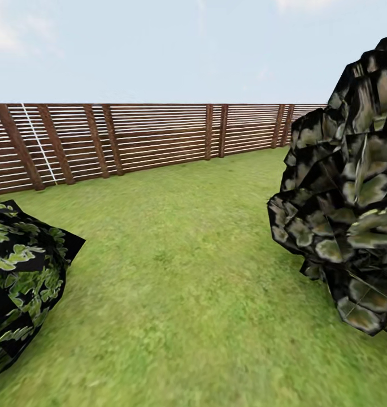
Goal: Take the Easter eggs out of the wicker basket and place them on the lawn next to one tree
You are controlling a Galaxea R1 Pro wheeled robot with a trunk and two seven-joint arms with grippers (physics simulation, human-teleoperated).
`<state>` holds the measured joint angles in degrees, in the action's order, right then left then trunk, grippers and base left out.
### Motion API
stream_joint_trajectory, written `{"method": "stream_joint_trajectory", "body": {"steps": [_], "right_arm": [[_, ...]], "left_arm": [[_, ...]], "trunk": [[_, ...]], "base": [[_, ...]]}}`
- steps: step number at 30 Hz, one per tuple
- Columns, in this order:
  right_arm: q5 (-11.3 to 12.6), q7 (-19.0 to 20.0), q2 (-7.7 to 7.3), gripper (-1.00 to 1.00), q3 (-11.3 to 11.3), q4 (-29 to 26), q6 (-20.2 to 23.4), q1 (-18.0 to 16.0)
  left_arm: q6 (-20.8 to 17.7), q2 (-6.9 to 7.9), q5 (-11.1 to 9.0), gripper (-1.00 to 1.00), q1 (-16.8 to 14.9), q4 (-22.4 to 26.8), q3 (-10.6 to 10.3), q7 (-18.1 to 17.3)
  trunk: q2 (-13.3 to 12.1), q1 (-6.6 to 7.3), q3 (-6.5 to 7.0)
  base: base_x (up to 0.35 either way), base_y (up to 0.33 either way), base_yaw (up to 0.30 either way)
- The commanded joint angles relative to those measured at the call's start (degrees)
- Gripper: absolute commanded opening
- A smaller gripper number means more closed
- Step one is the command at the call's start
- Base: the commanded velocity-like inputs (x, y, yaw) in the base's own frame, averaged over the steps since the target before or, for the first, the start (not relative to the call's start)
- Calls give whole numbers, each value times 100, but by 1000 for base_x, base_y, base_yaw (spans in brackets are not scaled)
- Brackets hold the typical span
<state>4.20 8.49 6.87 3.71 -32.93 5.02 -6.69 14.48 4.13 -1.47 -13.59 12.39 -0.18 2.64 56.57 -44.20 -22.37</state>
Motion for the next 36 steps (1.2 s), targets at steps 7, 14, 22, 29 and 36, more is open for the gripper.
{"method": "stream_joint_trajectory", "body": {"steps": [7, 14, 22, 29, 36], "right_arm": [[46, 4, -2, 100, 7, -12, 37, 0], [50, 4, -2, 100, 7, -6, 42, 0], [52, 4, -2, 100, 7, -3, 43, 1], [49, 4, -2, 100, 7, -5, 41, 1], [46, 7, -2, 100, 13, -20, 35, 0]], "left_arm": [[19, 1, -14, 100, -4, -7, -8, 8], [21, 1, -12, 100, -4, -9, -8, 8], [27, 3, -14, 100, -4, -6, -1, 8], [28, 3, -14, 100, -4, -8, 0, 8], [28, 6, -18, 100, -4, -9, 0, 8]], "trunk": [[3, -3, -6], [3, -3, -6], [3, -3, -6], [3, -3, -6], [3, -3, -6]], "base": [[311, 43, 6], [314, 5, 1], [314, 0, 0], [314, 0, 0], [314, 0, 0]]}}
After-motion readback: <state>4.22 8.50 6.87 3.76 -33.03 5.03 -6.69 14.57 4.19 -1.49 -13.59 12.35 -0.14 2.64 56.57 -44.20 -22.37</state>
